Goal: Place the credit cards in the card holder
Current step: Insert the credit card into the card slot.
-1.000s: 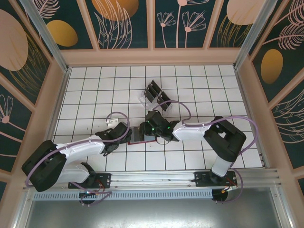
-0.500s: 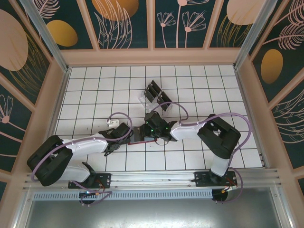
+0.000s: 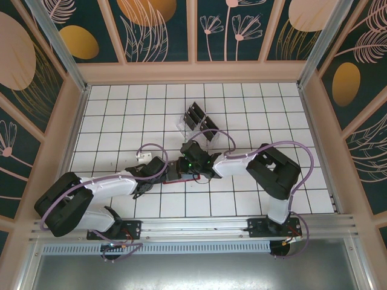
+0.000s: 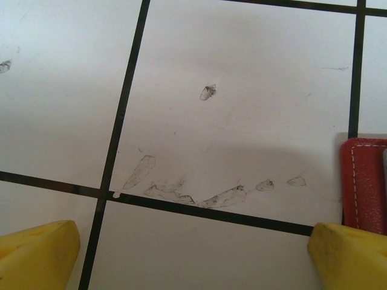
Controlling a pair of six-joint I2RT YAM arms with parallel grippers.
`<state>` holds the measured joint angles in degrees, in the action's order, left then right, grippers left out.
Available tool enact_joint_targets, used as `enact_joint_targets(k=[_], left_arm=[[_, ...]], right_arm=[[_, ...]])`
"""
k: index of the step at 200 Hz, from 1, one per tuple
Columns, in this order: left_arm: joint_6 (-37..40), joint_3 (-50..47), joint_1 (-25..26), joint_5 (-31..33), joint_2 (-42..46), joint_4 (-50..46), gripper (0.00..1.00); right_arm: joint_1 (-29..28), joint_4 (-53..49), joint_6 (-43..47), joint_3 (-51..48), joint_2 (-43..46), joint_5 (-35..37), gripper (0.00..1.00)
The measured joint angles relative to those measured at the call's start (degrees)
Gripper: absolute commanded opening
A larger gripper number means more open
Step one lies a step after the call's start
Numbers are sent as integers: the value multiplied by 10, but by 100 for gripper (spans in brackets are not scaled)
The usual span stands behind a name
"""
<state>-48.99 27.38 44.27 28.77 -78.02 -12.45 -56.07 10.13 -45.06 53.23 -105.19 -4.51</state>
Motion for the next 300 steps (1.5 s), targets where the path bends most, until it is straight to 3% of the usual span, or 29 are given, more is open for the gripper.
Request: enact_joint_targets(k=[42,60,125,300], left_arm=[[0,-1,0,-2,0,3,99],[0,-1,0,-2,0,4,99],[0,1,-1,-5,28,-12,99],[-11,-5,-1,-32,21,-24,99]], right_arm=[[-10,2,-8,1,0,-8,7],[-12,7,-18,0,0,-16,16],[-13,12,-28,-31,50,-6,26],[-13,12,-21,-35,21,1,27]])
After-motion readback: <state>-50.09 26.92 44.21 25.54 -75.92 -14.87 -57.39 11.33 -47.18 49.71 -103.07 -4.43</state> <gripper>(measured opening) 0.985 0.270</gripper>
